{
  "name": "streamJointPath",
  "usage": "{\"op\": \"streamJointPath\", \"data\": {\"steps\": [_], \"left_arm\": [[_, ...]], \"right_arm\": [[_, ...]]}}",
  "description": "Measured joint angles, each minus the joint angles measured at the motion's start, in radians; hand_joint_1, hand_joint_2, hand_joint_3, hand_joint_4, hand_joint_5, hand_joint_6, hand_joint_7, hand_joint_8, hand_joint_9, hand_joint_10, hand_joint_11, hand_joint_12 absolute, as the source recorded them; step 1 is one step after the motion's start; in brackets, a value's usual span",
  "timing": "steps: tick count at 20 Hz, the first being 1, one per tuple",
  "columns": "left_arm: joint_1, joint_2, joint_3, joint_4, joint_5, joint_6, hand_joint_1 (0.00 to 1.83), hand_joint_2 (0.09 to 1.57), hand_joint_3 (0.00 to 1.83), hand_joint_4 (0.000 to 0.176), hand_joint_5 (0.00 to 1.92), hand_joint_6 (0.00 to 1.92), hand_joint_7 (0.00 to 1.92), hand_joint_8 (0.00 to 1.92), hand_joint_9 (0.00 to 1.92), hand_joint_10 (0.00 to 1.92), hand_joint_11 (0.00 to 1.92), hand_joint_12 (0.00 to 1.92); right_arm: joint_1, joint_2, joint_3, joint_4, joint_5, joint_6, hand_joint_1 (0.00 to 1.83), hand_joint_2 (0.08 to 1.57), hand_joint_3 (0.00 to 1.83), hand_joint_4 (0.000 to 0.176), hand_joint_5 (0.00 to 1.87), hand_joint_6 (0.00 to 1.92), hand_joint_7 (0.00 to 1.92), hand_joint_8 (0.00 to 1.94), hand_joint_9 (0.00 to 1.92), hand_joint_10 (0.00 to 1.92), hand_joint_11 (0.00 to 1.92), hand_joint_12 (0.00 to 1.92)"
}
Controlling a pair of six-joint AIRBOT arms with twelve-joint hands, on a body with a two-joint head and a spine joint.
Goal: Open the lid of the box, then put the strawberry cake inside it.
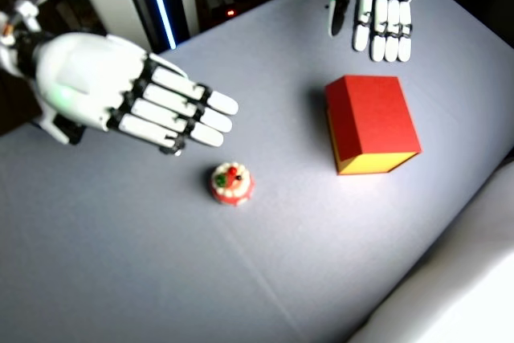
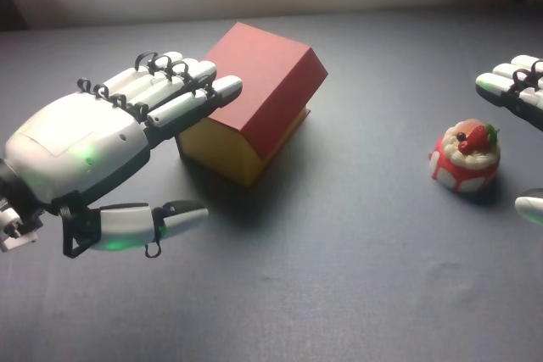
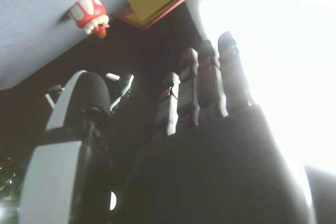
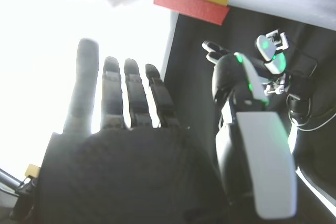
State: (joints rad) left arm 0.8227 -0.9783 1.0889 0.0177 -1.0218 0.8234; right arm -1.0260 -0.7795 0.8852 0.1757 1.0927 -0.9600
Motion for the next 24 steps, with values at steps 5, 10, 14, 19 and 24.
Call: {"op": "streamJointPath", "data": {"steps": [5, 10, 14, 19, 24], "left_arm": [[-0.002, -0.019, 0.014, -0.029, 0.005, 0.008, 0.63, 1.14, 0.02, 0.092, 0.0, 0.0, 0.0, 0.0, 0.0, 0.0, 0.0, 0.0], [-0.065, -0.081, 0.056, -0.053, 0.071, 0.029, 0.67, 1.14, 0.01, 0.132, 0.0, 0.0, 0.0, 0.0, 0.0, 0.0, 0.0, 0.0], [-0.11, -0.122, 0.085, -0.066, 0.14, 0.06, 0.97, 1.08, 0.0, 0.174, 0.0, 0.0, 0.0, 0.0, 0.0, 0.0, 0.0, 0.0], [-0.159, -0.162, 0.121, -0.095, 0.215, 0.097, 0.93, 1.12, 0.01, 0.176, 0.0, 0.0, 0.0, 0.0, 0.0, 0.0, 0.0, 0.0], [-0.177, -0.191, 0.144, -0.109, 0.239, 0.097, 0.92, 1.13, 0.01, 0.127, 0.0, 0.0, 0.0, 0.0, 0.0, 0.0, 0.0, 0.0]], "right_arm": [[0.0, -0.008, 0.002, 0.01, -0.001, 0.0, 0.47, 1.33, 0.0, 0.0, 0.0, 0.0, 0.0, 0.0, 0.0, 0.0, 0.0, 0.0], [-0.007, -0.011, 0.005, 0.015, 0.003, 0.0, 0.47, 1.33, 0.0, 0.0, 0.0, 0.0, 0.0, 0.0, 0.0, 0.0, 0.0, 0.0], [-0.007, -0.014, 0.013, 0.021, -0.003, -0.001, 0.46, 1.34, 0.0, 0.0, 0.0, 0.0, 0.0, 0.0, 0.0, 0.0, 0.0, 0.0], [-0.008, -0.022, 0.013, 0.018, -0.002, 0.0, 0.45, 1.33, 0.0, 0.0, 0.0, 0.0, 0.0, 0.0, 0.0, 0.0, 0.0, 0.0], [-0.013, -0.022, 0.018, 0.023, -0.006, 0.0, 0.47, 1.34, 0.0, 0.0, 0.0, 0.0, 0.0, 0.0, 0.0, 0.0, 0.0, 0.0]]}}
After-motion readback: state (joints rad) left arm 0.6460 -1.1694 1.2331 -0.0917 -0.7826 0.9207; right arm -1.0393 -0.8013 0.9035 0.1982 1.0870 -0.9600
